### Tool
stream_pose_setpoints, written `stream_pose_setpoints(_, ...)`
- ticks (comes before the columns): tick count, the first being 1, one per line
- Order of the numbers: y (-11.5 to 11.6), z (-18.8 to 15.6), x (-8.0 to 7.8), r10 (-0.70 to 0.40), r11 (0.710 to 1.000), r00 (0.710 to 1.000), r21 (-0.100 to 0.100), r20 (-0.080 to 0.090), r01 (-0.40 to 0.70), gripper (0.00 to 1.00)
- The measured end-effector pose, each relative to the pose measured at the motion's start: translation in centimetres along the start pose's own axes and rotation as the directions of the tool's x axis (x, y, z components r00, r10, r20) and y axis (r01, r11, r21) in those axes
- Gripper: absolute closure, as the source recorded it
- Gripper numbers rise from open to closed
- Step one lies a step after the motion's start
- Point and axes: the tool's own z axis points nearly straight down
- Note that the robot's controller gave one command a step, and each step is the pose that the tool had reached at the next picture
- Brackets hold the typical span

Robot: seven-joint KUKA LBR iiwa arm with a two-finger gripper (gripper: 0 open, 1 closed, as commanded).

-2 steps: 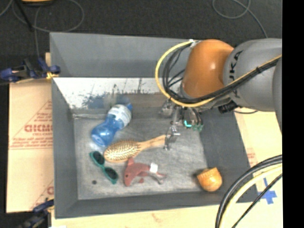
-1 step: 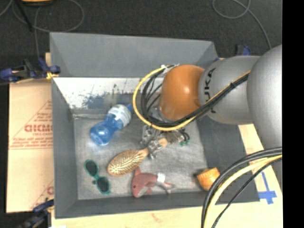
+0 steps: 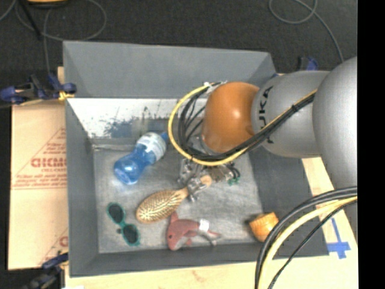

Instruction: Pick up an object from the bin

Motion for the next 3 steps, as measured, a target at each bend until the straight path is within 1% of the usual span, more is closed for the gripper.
stream_pose_setpoints(1,-0.1,-11.4,1.5,0.088,0.996,0.996,-0.001,-0.003,-0.088,1.00)
stream_pose_setpoints(2,-0.1,-11.4,1.5,0.088,0.996,0.996,-0.001,-0.003,-0.088,1.00)
stream_pose_setpoints(3,-0.3,-14.5,1.7,0.094,0.996,0.996,-0.001,-0.008,-0.094,1.00)
